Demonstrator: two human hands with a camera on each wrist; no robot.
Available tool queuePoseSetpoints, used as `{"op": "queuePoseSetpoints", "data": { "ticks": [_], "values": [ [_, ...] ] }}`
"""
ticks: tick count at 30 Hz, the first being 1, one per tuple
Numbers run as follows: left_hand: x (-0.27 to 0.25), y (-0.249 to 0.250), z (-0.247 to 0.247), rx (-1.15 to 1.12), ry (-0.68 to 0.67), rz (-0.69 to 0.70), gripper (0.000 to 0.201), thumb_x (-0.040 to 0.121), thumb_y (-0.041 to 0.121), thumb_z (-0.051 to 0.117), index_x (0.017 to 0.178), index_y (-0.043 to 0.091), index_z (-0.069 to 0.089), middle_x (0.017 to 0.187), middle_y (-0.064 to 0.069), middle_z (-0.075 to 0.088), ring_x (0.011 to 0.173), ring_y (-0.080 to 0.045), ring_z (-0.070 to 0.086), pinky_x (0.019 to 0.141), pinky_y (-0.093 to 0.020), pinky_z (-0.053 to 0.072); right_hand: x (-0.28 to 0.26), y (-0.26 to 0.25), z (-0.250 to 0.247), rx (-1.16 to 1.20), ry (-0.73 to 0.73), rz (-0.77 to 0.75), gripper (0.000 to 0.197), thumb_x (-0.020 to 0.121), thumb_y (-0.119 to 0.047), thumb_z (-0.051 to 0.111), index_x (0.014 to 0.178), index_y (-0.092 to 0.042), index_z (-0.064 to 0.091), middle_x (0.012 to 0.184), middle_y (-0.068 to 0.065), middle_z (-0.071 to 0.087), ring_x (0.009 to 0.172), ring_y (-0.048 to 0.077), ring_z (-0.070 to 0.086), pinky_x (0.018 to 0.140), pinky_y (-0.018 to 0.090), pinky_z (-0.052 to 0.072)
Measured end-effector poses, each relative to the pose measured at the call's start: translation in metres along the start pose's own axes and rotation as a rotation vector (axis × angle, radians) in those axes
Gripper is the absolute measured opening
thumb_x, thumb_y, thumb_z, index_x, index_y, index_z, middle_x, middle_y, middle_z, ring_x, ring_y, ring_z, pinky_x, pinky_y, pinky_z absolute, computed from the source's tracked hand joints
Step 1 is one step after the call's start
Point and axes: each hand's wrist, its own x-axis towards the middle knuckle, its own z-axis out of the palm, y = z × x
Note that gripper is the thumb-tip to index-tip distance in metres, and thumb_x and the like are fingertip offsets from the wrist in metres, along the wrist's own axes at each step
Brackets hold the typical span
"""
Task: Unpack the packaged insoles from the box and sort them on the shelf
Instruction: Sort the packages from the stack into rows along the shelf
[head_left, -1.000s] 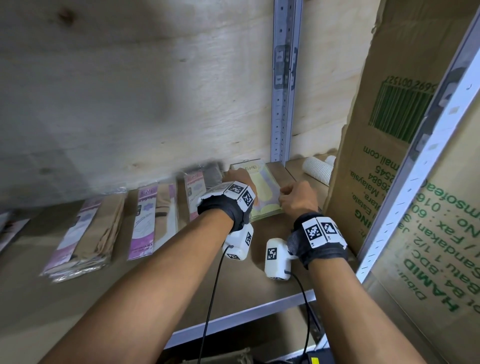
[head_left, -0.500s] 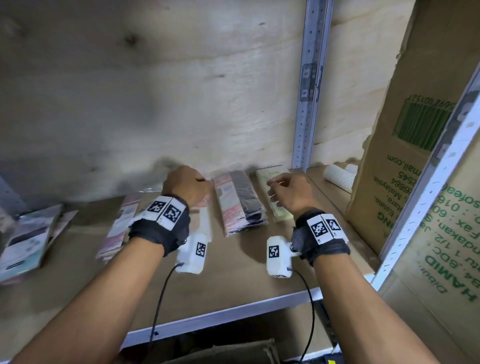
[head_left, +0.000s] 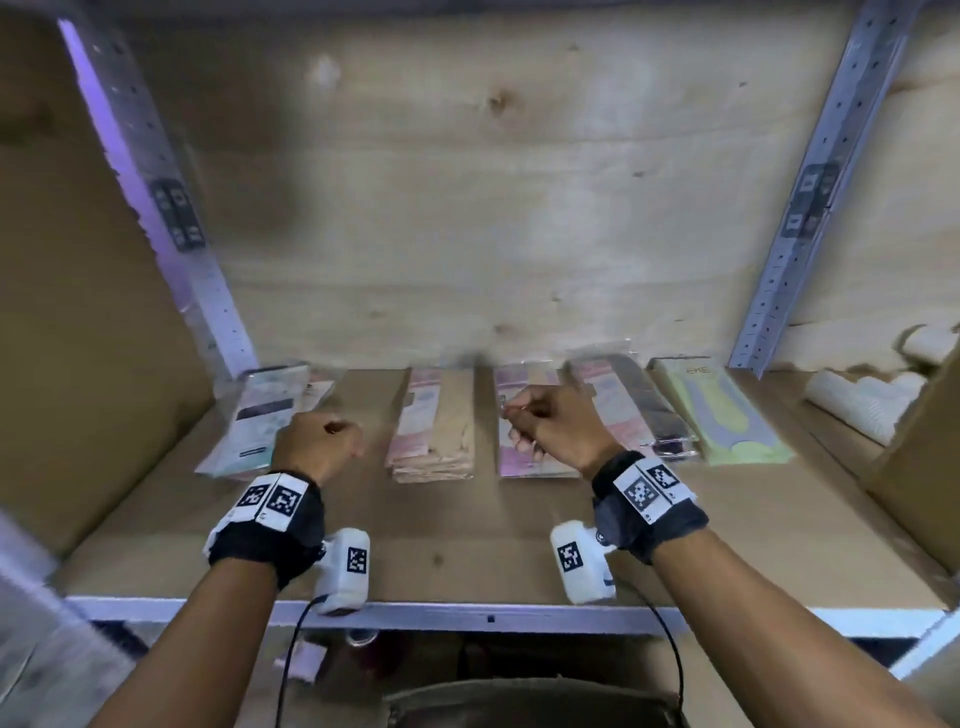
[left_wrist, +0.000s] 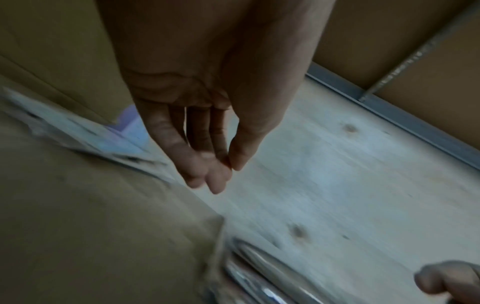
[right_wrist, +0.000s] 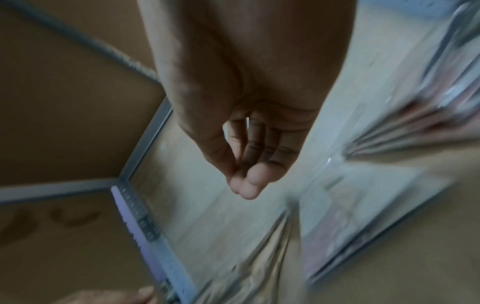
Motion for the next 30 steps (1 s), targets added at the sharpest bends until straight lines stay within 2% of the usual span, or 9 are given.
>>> {"op": "queuePoseSetpoints", "data": {
  "ticks": [5, 8, 11, 13, 18, 20, 23, 26, 30],
  "values": [
    [0.027, -0.032, -0.052, 0.044, 0.199, -0.066, 0.024, 0.090, 0.018, 0.056, 0.087, 0.001, 0.073, 0.098, -0.022, 0.071, 0.096, -0.040, 0.068, 0.084, -0.041, 0.056, 0.039, -0.025, 0.070, -0.026, -0.157, 0.001, 0.010, 0.096, -0.012, 0.059, 0.094, -0.004, 0.065, 0.068, 0.010, 0.066, 0.055, 0.020, 0.060, 0.050, 0.027, 0.051],
    [0.041, -0.045, -0.073, 0.084, 0.204, -0.119, 0.026, 0.089, 0.023, 0.065, 0.109, 0.007, 0.073, 0.109, -0.014, 0.072, 0.096, -0.034, 0.068, 0.087, -0.034, 0.055, 0.063, -0.040, 0.116, -0.036, -0.222, 0.001, 0.011, 0.094, -0.008, 0.059, 0.085, -0.010, 0.064, 0.067, 0.006, 0.067, 0.058, 0.023, 0.063, 0.056, 0.034, 0.055],
    [0.051, -0.055, -0.084, 0.063, 0.140, -0.091, 0.034, 0.092, 0.020, 0.064, 0.123, 0.007, 0.066, 0.095, -0.004, 0.063, 0.060, -0.013, 0.059, 0.047, -0.014, 0.044, 0.089, -0.053, 0.161, 0.021, -0.294, 0.072, 0.012, 0.095, 0.004, 0.052, 0.092, -0.006, 0.059, 0.070, 0.008, 0.059, 0.051, 0.019, 0.059, 0.050, 0.027, 0.053],
    [0.055, -0.064, -0.087, 0.073, 0.116, -0.078, 0.035, 0.092, 0.018, 0.064, 0.125, 0.006, 0.065, 0.096, -0.005, 0.062, 0.056, -0.007, 0.054, 0.039, -0.011, 0.035, 0.100, -0.057, 0.186, 0.001, -0.314, 0.092, 0.019, 0.096, 0.008, 0.040, 0.091, -0.007, 0.050, 0.064, 0.010, 0.044, 0.041, 0.016, 0.044, 0.042, 0.022, 0.043],
    [0.062, -0.082, -0.095, 0.025, 0.029, -0.171, 0.038, 0.088, 0.028, 0.066, 0.120, 0.007, 0.067, 0.114, -0.016, 0.070, 0.100, -0.035, 0.069, 0.091, -0.041, 0.056, 0.108, -0.053, 0.234, 0.095, -0.378, 0.189, 0.022, 0.090, 0.002, 0.053, 0.074, -0.012, 0.058, 0.069, 0.010, 0.060, 0.059, 0.021, 0.062, 0.061, 0.033, 0.061],
    [0.061, -0.086, -0.094, -0.072, -0.004, -0.224, 0.043, 0.083, 0.029, 0.067, 0.117, 0.002, 0.067, 0.113, -0.021, 0.071, 0.101, -0.038, 0.070, 0.096, -0.050, 0.055, 0.108, -0.052, 0.242, 0.121, -0.395, 0.190, 0.022, 0.087, 0.003, 0.056, 0.070, -0.010, 0.055, 0.072, 0.017, 0.060, 0.062, 0.026, 0.060, 0.067, 0.040, 0.059],
    [0.062, -0.095, -0.091, -0.140, 0.033, -0.237, 0.029, 0.086, 0.018, 0.066, 0.105, -0.005, 0.067, 0.110, -0.027, 0.070, 0.092, -0.038, 0.071, 0.089, -0.051, 0.058, 0.109, -0.052, 0.248, 0.139, -0.361, 0.206, 0.021, 0.088, 0.000, 0.061, 0.071, -0.011, 0.054, 0.061, 0.012, 0.062, 0.053, 0.022, 0.057, 0.062, 0.039, 0.055],
    [0.062, -0.099, -0.088, -0.164, 0.046, -0.249, 0.019, 0.087, 0.014, 0.065, 0.093, -0.004, 0.069, 0.098, -0.028, 0.073, 0.075, -0.033, 0.069, 0.081, -0.046, 0.060, 0.106, -0.052, 0.247, 0.067, -0.354, 0.164, 0.012, 0.091, -0.009, 0.064, 0.080, -0.005, 0.062, 0.077, 0.016, 0.067, 0.060, 0.025, 0.062, 0.056, 0.033, 0.052],
    [0.061, -0.094, -0.085, -0.260, -0.075, -0.343, 0.017, 0.093, 0.011, 0.063, 0.095, -0.005, 0.065, 0.054, -0.011, 0.069, 0.042, -0.021, 0.062, 0.049, -0.028, 0.053, 0.097, -0.056, 0.231, 0.063, -0.433, 0.175, 0.024, 0.094, -0.010, 0.061, 0.111, 0.006, 0.066, 0.104, 0.023, 0.072, 0.092, 0.041, 0.071, 0.085, 0.050, 0.057]
  ]
}}
